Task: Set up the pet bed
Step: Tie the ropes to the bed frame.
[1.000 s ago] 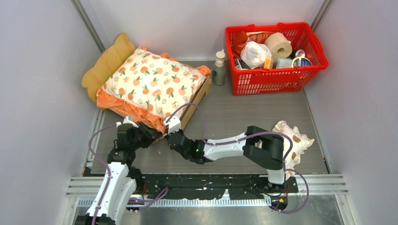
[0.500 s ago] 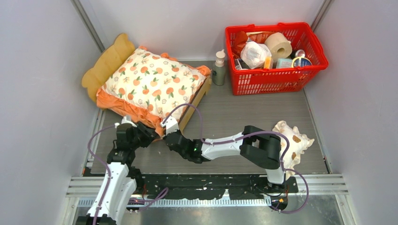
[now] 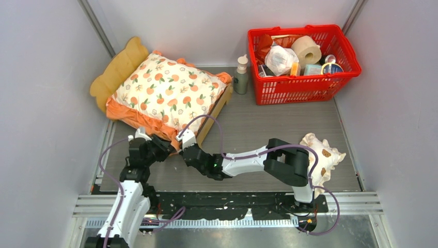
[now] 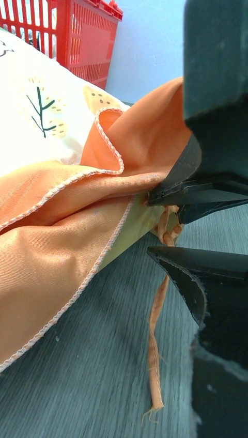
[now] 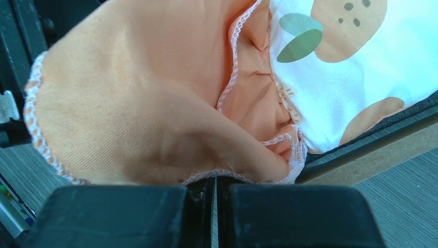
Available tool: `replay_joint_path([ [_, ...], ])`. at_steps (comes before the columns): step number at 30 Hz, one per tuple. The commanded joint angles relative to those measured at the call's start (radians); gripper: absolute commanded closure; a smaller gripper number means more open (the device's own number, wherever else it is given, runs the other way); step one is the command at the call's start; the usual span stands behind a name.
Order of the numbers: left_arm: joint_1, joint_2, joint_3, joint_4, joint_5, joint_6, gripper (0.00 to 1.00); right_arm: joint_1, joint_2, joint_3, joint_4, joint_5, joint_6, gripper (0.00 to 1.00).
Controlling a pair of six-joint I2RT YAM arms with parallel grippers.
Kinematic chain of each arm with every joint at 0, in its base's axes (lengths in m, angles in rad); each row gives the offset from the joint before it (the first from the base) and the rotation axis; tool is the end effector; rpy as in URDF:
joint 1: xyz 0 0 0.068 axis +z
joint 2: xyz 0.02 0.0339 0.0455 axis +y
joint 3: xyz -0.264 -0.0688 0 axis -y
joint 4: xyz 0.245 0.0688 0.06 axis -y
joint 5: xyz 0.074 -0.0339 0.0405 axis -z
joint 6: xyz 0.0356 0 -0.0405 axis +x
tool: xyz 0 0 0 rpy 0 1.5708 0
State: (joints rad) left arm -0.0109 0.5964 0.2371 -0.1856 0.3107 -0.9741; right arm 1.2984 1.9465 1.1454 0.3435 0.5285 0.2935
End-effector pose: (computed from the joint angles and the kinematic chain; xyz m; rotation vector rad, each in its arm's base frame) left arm 0.1442 -0.0125 0.1759 -0.8530 2.0539 -0.8957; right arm 0.1315 0.4039 0.1786 -0.6577 1.8853 0.5027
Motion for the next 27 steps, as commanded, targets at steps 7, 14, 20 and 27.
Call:
replay_joint_path([
  [7,0.006,-0.042,-0.025,0.117,0.079,-0.025,0.61,-0.004,-0.005,-0.005,0.042,0.002,0.003,0.95],
  [14,0.006,-0.043,-0.014,0.096,0.067,-0.016,0.58,-0.004,-0.007,-0.004,0.038,-0.001,0.006,0.95],
  [20,0.006,-0.033,-0.021,0.138,0.058,-0.037,0.6,-0.004,-0.009,-0.007,0.046,-0.005,0.005,0.95],
  [27,0.006,-0.014,-0.052,0.212,0.059,-0.075,0.63,-0.004,-0.012,-0.007,0.058,-0.016,0.006,0.95],
])
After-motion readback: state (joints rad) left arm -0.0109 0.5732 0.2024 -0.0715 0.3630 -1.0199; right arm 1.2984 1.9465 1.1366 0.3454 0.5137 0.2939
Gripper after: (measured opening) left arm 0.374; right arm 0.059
